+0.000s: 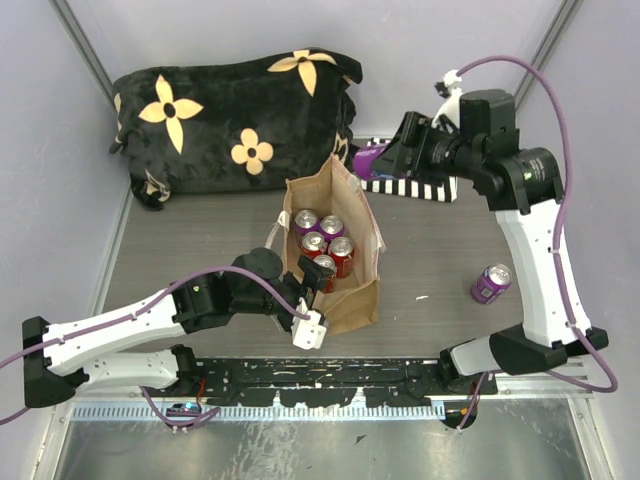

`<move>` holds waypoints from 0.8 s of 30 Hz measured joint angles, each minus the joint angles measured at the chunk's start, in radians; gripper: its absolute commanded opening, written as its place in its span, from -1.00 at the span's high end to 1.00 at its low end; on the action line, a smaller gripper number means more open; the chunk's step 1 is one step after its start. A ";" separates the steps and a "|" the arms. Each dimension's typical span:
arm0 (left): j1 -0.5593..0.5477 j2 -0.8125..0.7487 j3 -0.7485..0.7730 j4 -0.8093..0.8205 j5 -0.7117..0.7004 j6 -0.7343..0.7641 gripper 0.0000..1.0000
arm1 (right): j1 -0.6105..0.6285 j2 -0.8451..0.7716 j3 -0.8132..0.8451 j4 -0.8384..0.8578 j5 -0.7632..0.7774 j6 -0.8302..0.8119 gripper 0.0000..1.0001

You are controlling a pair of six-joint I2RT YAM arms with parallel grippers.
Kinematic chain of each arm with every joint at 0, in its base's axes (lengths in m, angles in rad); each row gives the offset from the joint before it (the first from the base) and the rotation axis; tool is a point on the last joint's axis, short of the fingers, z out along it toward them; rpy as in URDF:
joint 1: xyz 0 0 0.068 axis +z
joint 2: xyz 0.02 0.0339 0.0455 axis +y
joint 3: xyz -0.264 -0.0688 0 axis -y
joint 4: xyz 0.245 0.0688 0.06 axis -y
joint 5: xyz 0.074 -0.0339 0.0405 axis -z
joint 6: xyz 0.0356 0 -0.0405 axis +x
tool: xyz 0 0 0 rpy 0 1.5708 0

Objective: Place the beverage into the canvas bag

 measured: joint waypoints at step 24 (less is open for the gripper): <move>-0.008 -0.002 0.000 0.000 -0.014 -0.003 -0.96 | 0.498 0.199 -0.217 -0.174 0.336 0.053 0.99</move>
